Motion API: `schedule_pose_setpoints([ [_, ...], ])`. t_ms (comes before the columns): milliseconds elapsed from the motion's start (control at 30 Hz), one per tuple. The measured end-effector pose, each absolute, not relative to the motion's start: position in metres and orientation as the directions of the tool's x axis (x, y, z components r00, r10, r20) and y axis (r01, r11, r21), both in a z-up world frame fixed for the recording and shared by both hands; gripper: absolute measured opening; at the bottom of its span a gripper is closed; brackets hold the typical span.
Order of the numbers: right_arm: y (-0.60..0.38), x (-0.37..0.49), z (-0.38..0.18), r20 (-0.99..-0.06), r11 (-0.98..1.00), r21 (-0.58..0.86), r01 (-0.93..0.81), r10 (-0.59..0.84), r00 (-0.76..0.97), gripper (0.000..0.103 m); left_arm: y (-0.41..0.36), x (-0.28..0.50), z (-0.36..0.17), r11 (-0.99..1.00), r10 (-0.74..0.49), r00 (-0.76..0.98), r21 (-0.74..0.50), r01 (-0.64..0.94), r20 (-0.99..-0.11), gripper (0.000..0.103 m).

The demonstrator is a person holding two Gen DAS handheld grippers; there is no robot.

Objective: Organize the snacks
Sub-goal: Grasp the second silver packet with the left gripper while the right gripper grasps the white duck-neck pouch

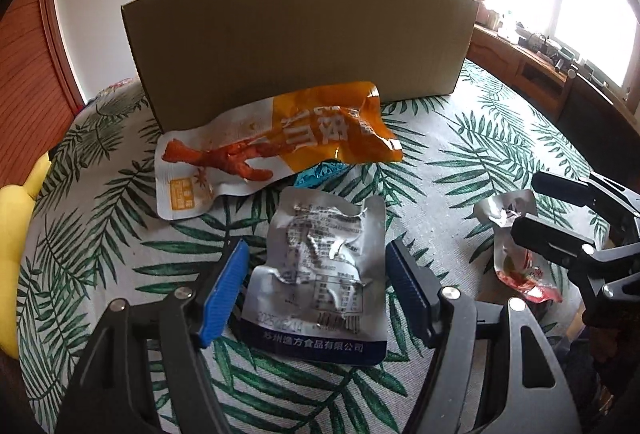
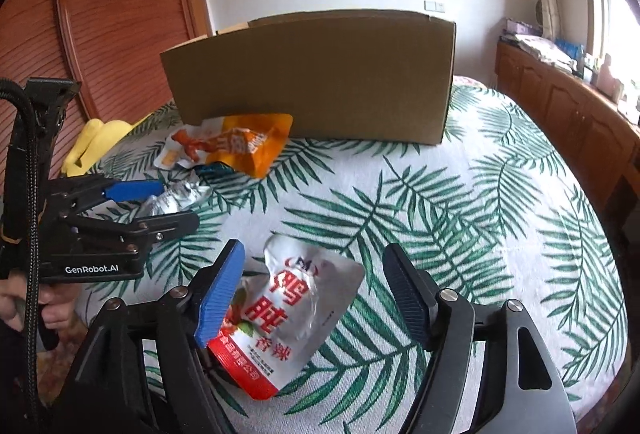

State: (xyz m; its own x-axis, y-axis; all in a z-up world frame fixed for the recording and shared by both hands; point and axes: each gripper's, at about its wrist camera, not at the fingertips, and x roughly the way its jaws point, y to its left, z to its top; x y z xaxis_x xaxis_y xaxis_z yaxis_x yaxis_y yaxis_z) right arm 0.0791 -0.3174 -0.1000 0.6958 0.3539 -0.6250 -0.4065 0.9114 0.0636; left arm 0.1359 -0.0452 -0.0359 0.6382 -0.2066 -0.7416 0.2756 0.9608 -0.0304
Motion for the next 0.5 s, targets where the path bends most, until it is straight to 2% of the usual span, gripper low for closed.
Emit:
schedule_pose_setpoints([
  [167, -0.317, 0.078, -0.108, -0.640, 0.913, 0.072, -0.401, 0.351, 0.684, 0.074, -0.044, 0.135, -0.037, 0.961, -0.208, 0.646, -0.031, 0.274, -0.734, 0.070],
  [367, -0.312, 0.079, -0.113, -0.651, 0.913, 0.068, -0.403, 0.347, 0.675, 0.075, -0.041, 0.132, -0.037, 0.961, -0.224, 0.658, -0.050, 0.272, -0.719, 0.062],
  [500, -0.305, 0.078, -0.115, -0.656, 0.911, 0.044, -0.411, 0.336, 0.676, 0.078, -0.040, 0.133, -0.036, 0.962, -0.228, 0.659, -0.060, 0.268, -0.717, 0.061],
])
